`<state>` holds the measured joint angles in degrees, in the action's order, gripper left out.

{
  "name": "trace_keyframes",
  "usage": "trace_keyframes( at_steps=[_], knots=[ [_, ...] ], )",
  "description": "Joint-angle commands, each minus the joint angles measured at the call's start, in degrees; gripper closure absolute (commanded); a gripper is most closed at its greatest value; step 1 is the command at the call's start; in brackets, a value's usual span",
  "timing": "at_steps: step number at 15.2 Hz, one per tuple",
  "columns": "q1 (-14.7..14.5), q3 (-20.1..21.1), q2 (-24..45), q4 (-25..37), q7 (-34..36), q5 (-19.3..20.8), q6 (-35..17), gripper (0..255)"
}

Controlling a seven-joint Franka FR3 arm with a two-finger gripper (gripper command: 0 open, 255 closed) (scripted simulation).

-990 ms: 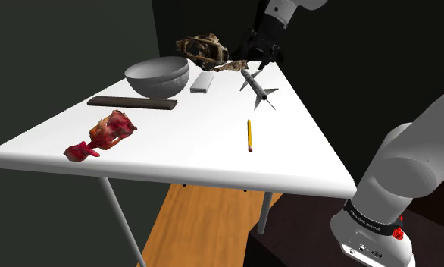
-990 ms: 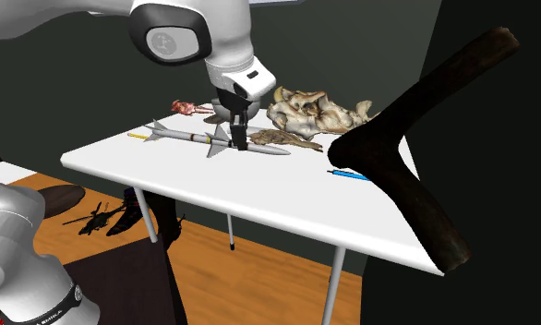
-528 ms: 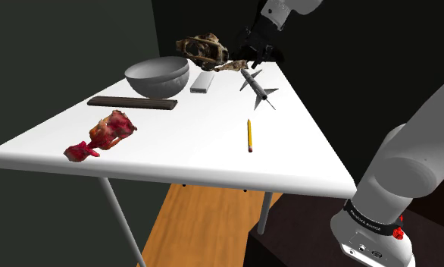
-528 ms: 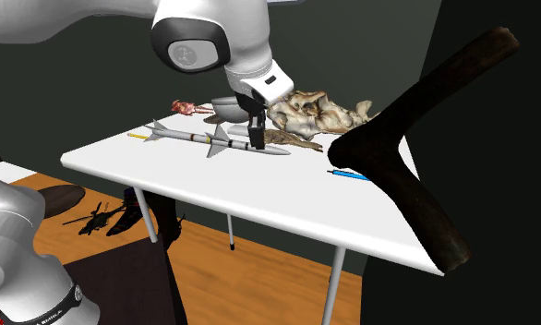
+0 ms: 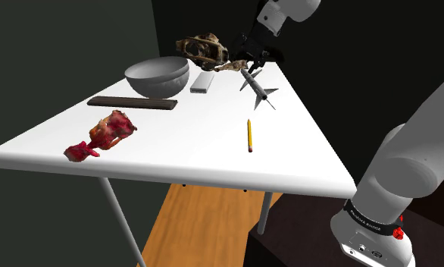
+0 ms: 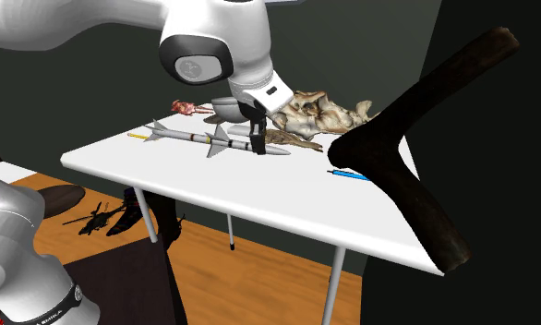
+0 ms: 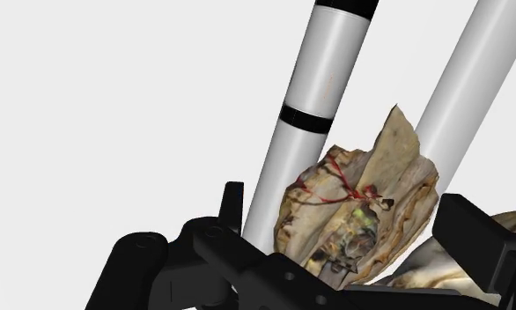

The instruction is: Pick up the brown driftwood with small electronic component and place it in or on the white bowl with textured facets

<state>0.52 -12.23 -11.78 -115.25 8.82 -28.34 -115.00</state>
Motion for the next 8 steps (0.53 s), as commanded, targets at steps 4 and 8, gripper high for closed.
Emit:
trace_keyframes(
  at_steps=[4, 8],
  knots=[
    [0.0, 0.0, 0.0, 0.0, 0.0, 0.0, -0.1, 255],
    [0.0, -0.1, 0.1, 0.1, -0.1, 0.0, 0.0, 255]
  ],
)
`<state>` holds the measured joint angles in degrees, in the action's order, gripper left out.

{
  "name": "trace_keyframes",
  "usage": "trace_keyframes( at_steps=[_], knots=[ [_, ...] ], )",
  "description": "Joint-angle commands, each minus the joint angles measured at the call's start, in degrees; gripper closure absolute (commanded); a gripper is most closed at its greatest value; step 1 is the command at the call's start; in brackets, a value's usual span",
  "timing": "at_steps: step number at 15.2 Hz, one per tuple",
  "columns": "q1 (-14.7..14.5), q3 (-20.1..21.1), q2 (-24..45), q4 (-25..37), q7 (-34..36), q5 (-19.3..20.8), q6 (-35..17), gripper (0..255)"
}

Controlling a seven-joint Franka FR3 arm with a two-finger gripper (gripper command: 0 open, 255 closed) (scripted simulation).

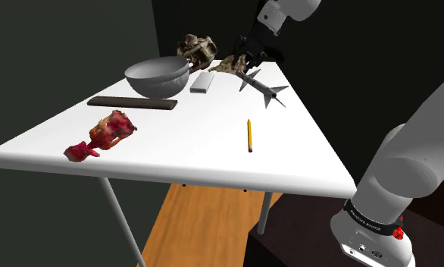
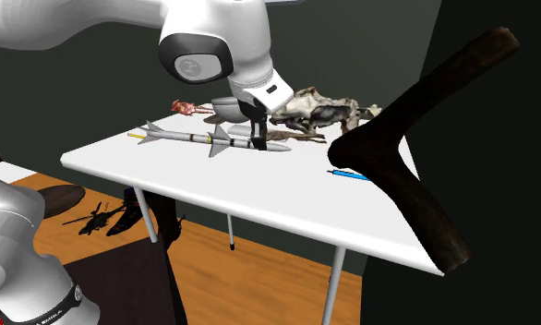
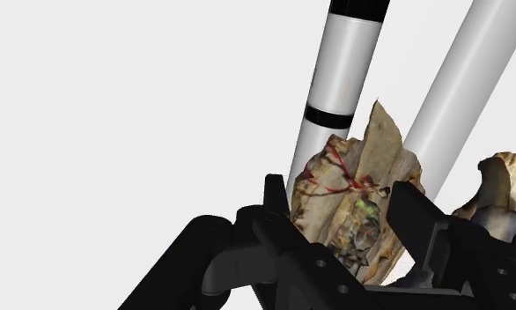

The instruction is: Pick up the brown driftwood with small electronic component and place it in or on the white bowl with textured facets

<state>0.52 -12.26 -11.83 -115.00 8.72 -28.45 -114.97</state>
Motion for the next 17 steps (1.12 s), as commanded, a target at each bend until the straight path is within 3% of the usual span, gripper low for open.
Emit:
trace_keyframes(
  at_steps=[1, 5, 17],
  knots=[
    [0.0, 0.0, 0.2, -0.1, 0.0, 0.1, 0.0, 255],
    [0.0, 0.0, 0.1, -0.3, 0.1, 0.1, -0.1, 255],
    [0.2, -0.2, 0.5, 9.0, 4.1, 1.5, 8.0, 255]
  ],
)
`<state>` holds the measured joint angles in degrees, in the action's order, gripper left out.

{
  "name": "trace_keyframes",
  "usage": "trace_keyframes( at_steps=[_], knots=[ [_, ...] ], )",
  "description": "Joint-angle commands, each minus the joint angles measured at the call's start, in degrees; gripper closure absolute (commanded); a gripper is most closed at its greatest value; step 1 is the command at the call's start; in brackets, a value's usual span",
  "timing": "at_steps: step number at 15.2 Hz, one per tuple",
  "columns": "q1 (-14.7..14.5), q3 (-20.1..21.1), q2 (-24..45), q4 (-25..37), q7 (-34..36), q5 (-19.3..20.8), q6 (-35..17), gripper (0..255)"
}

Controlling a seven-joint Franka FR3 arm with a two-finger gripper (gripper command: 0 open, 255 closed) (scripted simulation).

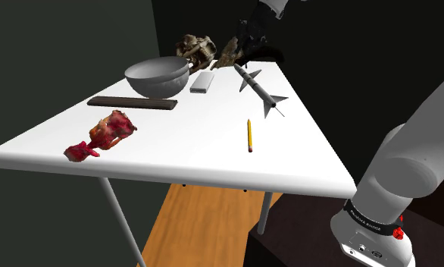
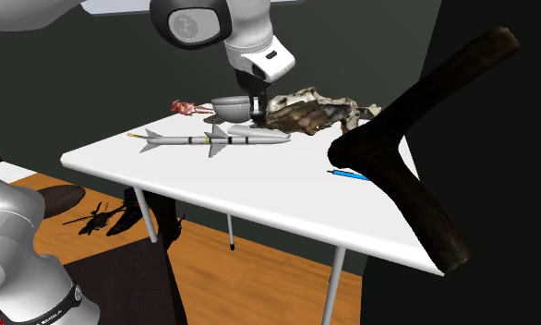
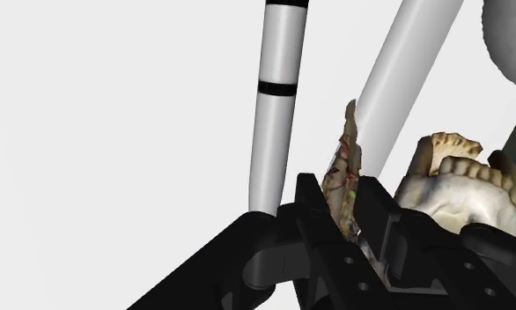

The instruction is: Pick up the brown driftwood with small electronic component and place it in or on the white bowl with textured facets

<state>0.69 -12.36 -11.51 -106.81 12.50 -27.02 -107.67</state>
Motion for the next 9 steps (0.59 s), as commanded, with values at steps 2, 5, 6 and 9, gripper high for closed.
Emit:
trace_keyframes(
  at_steps=[2, 5, 6, 9],
  knots=[
    [0.1, -0.1, 0.5, 2.6, 0.9, 0.2, 2.1, 255],
    [0.1, -0.3, 0.9, 5.3, 1.8, 0.4, 4.2, 255],
    [0.1, -0.3, 1.1, 6.3, 2.1, 0.4, 4.9, 255],
    [0.1, -0.5, 1.8, 9.2, 3.0, 0.5, 7.1, 255]
  ],
)
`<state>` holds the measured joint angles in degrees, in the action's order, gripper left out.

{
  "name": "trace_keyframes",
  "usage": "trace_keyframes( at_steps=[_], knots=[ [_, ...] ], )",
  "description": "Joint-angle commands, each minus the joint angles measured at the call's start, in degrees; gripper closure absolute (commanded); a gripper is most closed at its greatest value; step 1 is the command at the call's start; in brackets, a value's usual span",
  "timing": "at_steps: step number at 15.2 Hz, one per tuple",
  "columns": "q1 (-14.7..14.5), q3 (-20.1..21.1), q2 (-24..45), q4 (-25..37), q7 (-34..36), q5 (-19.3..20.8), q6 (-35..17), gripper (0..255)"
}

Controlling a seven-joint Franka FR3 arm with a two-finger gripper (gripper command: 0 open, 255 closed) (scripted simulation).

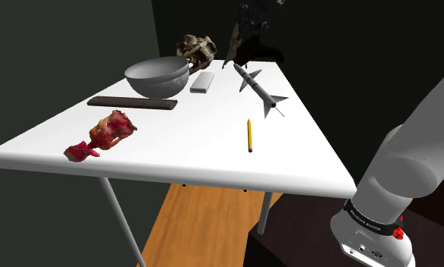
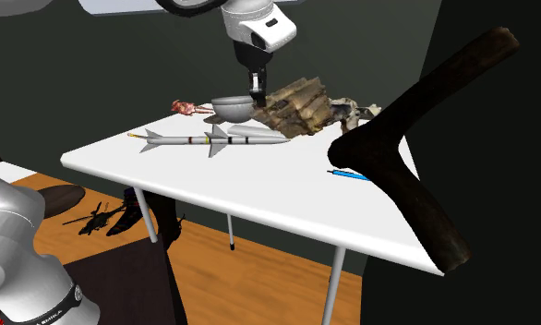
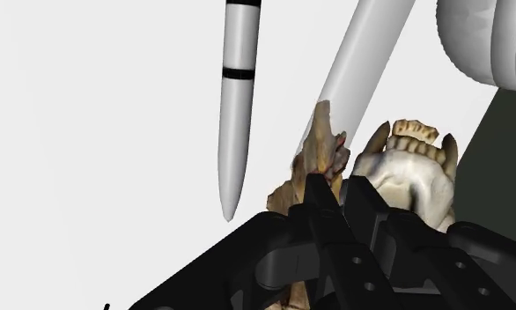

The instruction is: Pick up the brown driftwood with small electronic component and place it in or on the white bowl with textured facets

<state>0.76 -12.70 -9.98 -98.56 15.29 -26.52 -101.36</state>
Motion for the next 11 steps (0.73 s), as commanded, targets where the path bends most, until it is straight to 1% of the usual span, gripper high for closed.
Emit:
trace_keyframes(
  at_steps=[1, 11],
  knots=[
    [0.1, -0.2, 0.5, 2.0, 0.5, 0.0, 1.5, 255],
    [0.2, -0.9, 3.8, 13.4, 3.3, -0.5, 9.2, 255]
  ],
)
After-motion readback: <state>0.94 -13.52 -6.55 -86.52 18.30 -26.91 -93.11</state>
